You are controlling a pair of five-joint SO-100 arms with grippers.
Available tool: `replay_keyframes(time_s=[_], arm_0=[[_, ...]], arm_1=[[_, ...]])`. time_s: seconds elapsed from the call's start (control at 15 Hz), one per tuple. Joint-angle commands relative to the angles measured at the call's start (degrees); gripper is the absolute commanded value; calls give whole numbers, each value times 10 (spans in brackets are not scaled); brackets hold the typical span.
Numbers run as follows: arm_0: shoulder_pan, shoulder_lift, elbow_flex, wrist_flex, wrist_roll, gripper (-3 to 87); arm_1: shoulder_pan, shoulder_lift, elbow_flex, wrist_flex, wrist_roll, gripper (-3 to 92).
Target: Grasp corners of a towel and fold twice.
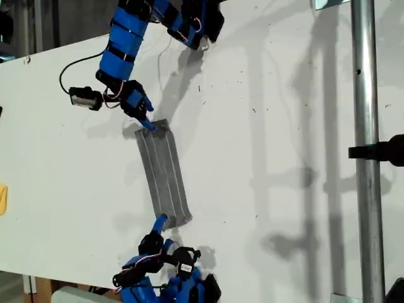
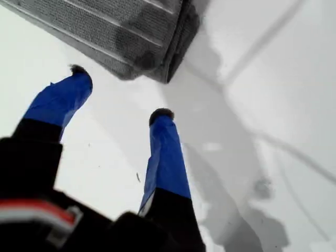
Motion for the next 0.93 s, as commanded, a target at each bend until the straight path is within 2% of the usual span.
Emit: replay_keyframes(time_s=[0.0, 0.07, 0.2, 0.27, 0.33, 0.47, 0.6, 0.8, 0.87], arm_0=[[15, 154, 52, 5, -34, 327], [35, 246, 92, -5, -52, 308], [123, 472, 200, -78, -79, 262], [163, 585, 262, -91, -106, 248], [193, 671, 308, -73, -138, 225], [243, 668, 349, -95, -160, 213], [255, 669, 403, -102, -176, 195], [248, 669, 477, -142, -109, 106], [237, 669, 500, -130, -133, 77]], arm_1=[[14, 212, 97, 22, 22, 253], [2, 291, 153, 26, 40, 242], [-46, 424, 259, 41, 94, 242], [-82, 516, 330, 34, 138, 232], [-108, 634, 402, 48, 179, 225], [-161, 876, 521, 120, 250, 209], [-200, 870, 548, 148, 278, 209], [-219, 869, 612, 122, 298, 208], [-220, 869, 621, 115, 298, 198]])
